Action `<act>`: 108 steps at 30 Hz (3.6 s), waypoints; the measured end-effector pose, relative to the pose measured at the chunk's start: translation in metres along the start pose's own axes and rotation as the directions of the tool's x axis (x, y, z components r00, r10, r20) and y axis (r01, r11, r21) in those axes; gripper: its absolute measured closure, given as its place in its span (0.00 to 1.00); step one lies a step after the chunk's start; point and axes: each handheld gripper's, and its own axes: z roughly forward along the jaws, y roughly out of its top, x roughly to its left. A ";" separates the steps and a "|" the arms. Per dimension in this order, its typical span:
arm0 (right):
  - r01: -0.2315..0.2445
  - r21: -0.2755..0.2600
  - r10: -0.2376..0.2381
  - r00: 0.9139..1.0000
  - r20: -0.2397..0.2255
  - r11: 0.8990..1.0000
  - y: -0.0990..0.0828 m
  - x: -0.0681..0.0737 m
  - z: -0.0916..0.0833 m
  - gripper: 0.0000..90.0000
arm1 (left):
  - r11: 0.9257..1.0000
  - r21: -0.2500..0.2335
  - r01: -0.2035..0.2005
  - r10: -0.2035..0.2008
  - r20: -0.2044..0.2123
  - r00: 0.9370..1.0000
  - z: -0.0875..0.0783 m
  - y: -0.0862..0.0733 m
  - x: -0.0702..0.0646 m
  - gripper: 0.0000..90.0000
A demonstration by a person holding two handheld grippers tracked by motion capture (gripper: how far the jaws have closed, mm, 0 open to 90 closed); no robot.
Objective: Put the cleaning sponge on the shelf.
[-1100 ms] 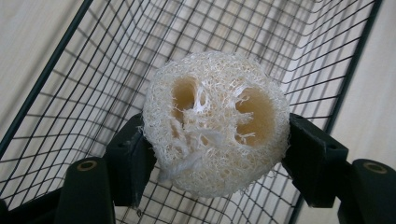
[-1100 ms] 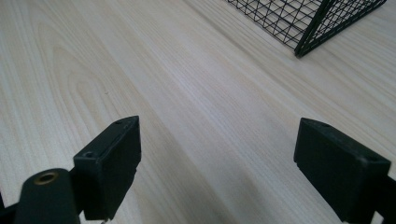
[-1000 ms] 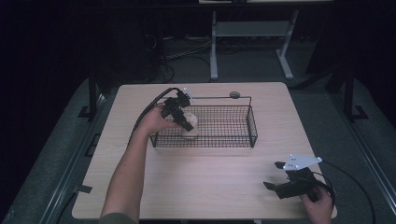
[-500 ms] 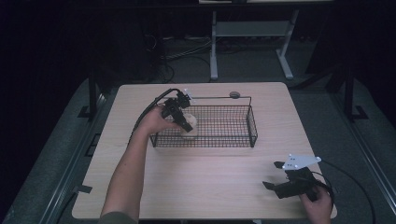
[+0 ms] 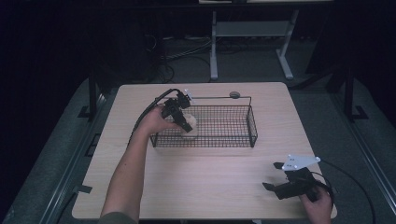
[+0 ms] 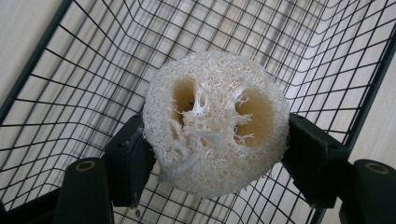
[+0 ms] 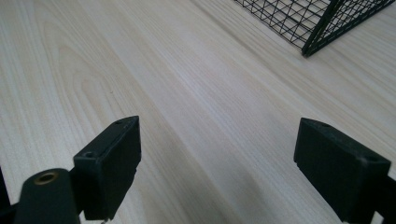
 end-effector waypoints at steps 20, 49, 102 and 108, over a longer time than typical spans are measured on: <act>0.013 0.009 -0.013 1.000 0.002 1.000 0.001 0.003 0.001 0.16 | 1.000 -0.025 0.010 -0.010 -0.010 1.000 -0.014 -0.005 0.002 0.28; 0.004 -0.003 -0.004 1.000 0.014 1.000 0.001 0.001 -0.001 0.16 | 0.996 -0.089 0.004 -0.006 -0.021 1.000 -0.052 -0.020 -0.014 0.27; 0.007 0.006 -0.007 1.000 0.011 1.000 0.004 0.002 0.005 0.16 | 0.987 -0.160 -0.023 0.018 -0.029 0.999 -0.072 -0.075 -0.070 0.26; 0.002 0.008 -0.003 1.000 0.014 1.000 0.004 0.002 0.008 0.16 | 0.986 -0.166 -0.033 0.027 -0.037 0.999 -0.073 -0.077 -0.076 0.24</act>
